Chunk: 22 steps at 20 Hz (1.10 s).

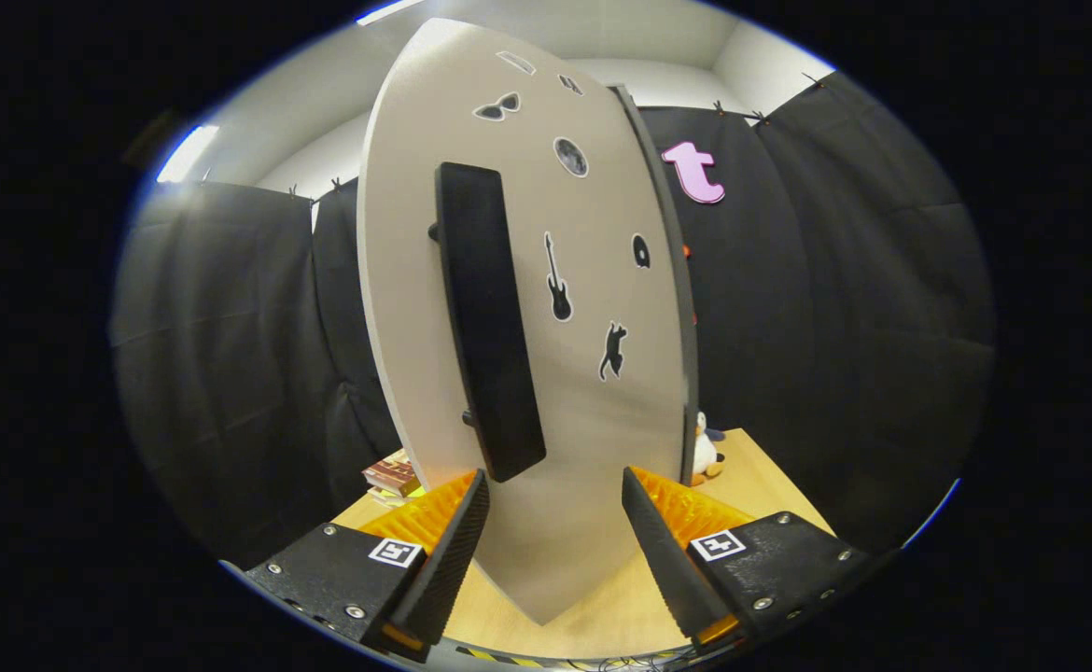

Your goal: Open the shoe cabinet door, grab the shoes and put them into the shoe cabinet, then close the shoe cabinet door.

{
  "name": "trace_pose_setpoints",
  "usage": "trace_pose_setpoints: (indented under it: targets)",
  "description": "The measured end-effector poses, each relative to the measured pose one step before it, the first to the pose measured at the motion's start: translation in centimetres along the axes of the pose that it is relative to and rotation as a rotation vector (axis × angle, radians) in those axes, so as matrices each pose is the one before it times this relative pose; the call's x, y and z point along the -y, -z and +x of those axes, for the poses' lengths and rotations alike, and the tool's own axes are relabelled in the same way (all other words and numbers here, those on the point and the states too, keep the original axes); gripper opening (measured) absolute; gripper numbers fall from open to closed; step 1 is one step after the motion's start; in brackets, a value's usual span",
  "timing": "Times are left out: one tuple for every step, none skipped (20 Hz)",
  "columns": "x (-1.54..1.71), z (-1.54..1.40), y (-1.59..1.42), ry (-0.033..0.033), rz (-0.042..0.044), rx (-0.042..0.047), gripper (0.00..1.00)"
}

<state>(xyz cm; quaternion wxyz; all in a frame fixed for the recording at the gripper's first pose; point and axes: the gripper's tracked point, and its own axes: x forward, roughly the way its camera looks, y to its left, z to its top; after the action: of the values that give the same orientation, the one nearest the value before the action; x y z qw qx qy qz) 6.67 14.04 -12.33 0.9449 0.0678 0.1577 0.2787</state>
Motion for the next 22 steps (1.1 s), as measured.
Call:
trace_pose_setpoints:
  targets:
    - [-0.663, 1.103, 0.026, -0.00983, -0.0013, -0.00099, 0.9]
    - [-0.828, 1.284, 0.151, -0.00483, -0.0051, -0.00056, 0.91]
    - [-0.688, 1.319, 0.056, 0.00035, -0.0099, -0.00191, 0.91]
    - [-0.763, 1.252, 0.011, 0.0043, -0.01261, 0.00061, 0.91]
    - [-0.574, 1.291, -0.096, 0.00801, -0.01042, 0.0016, 0.92]
    - [-0.524, 1.204, -0.174, 0.00837, -0.00528, 0.00041, 0.92]
    - [-0.473, 0.996, -0.039, 0.00839, 0.00086, 0.00207, 0.92]
    - [-0.3, 1.091, -0.13, 0.00721, 0.00373, 0.00264, 0.92]
    - [-0.197, 0.511, 0.148, 0.00803, 0.0043, 0.00321, 0.92]
    - [-0.233, 0.527, -0.01, 0.00748, 0.00508, 0.00226, 0.92]
    - [-0.118, 0.513, 0.024, 0.00666, 0.00605, 0.00079, 0.92]
    - [-0.196, 0.606, -0.054, 0.00615, 0.00649, 0.00158, 0.92]
    - [-0.109, 0.463, 0.009, 0.0059, 0.00235, 0.0012, 0.92]
    - [-0.104, 0.486, -0.015, 0.00647, 0.00219, 0.00162, 0.91]
    - [-0.138, 0.319, 0.027, 0.00691, -0.00063, -0.00075, 0.92]
    - [-0.047, 0.132, 0.021, 0.00753, -0.00395, -0.00109, 0.92]
    - [-0.11, 0.065, -0.084, 0.00698, -0.00789, -0.00228, 0.92]
    - [-0.293, 0.181, -0.104, 0.00638, -0.0099, -0.00318, 0.91]
    - [-0.179, 0.109, -0.161, 0.00499, -0.01608, -0.00511, 0.91]
    - [-0.082, -0.139, -0.113, 0.00528, -0.01373, -0.01024, 0.91]
    - [0.06, -0.348, -0.198, 0.00727, -0.00963, -0.01011, 0.91]
    - [0.067, -0.007, -0.324, 0.0046, -0.00741, -0.00406, 0.92]
